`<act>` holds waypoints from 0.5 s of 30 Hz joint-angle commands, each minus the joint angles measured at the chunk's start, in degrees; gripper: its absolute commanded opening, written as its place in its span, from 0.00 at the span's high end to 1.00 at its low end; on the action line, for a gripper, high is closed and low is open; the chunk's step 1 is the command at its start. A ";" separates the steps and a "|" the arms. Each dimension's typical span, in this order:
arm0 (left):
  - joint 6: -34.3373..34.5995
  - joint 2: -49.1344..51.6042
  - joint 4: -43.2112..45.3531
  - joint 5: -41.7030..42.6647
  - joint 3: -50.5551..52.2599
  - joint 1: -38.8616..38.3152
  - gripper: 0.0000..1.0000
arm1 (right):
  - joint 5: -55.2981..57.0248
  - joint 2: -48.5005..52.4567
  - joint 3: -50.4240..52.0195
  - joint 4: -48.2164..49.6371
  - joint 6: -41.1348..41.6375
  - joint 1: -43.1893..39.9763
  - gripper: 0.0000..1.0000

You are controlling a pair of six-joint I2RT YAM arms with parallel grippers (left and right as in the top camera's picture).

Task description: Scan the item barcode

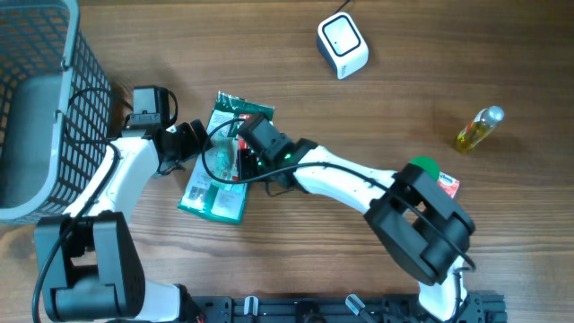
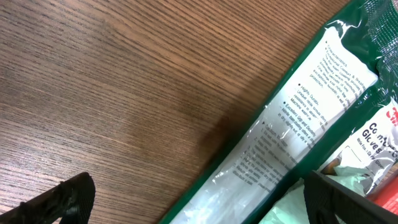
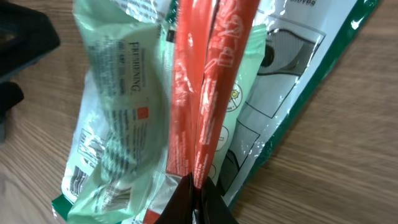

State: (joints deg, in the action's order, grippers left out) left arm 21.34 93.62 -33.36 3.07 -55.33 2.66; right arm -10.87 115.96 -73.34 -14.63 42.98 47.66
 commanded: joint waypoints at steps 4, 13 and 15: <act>0.33 0.20 0.20 -0.13 0.37 0.68 0.00 | -15.98 -12.94 -0.15 -11.37 -25.53 -8.74 0.96; 0.33 0.20 0.20 -0.15 0.37 0.68 0.00 | -22.21 -14.80 2.56 -32.92 -59.54 -15.23 0.96; 0.33 0.20 0.20 -0.13 0.37 0.68 0.00 | -22.18 -14.80 4.22 -32.39 -61.07 -15.21 0.96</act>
State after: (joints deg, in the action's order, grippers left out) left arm 21.34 93.62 -33.36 3.09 -55.33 2.70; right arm -30.72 101.30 -71.35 -47.37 -8.45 32.47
